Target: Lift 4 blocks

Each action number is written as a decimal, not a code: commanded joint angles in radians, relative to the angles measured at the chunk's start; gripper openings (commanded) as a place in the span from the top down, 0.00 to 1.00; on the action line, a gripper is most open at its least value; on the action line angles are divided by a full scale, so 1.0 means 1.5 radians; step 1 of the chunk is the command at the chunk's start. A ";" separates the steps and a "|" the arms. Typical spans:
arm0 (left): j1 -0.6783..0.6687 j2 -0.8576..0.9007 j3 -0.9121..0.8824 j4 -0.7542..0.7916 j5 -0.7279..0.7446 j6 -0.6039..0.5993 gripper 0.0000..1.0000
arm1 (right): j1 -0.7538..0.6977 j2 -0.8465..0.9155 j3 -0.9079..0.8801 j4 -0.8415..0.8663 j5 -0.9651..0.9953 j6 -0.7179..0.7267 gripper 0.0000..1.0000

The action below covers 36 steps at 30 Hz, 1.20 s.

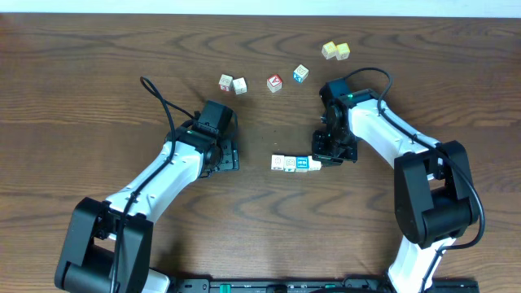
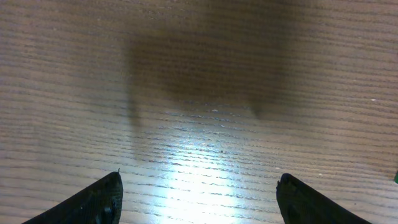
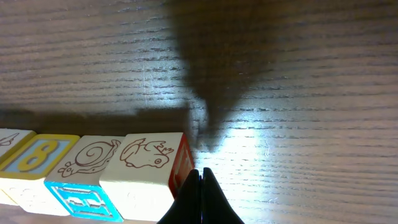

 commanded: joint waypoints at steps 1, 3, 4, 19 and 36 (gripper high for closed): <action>0.002 0.000 -0.006 0.000 -0.009 -0.008 0.21 | 0.006 0.004 0.008 -0.002 -0.012 -0.015 0.99; 0.002 0.000 -0.006 0.000 -0.009 -0.008 0.21 | 0.006 0.004 0.008 -0.003 -0.012 -0.015 0.99; 0.002 0.000 -0.006 0.000 -0.009 -0.008 0.21 | 0.006 0.004 0.008 -0.003 -0.012 -0.015 0.99; 0.002 0.000 -0.006 0.000 -0.009 -0.008 0.20 | 0.006 0.004 0.008 -0.005 -0.014 -0.019 0.99; 0.002 0.000 -0.006 0.000 -0.008 -0.009 0.20 | -0.104 -0.037 0.010 -0.025 -0.022 -0.064 0.95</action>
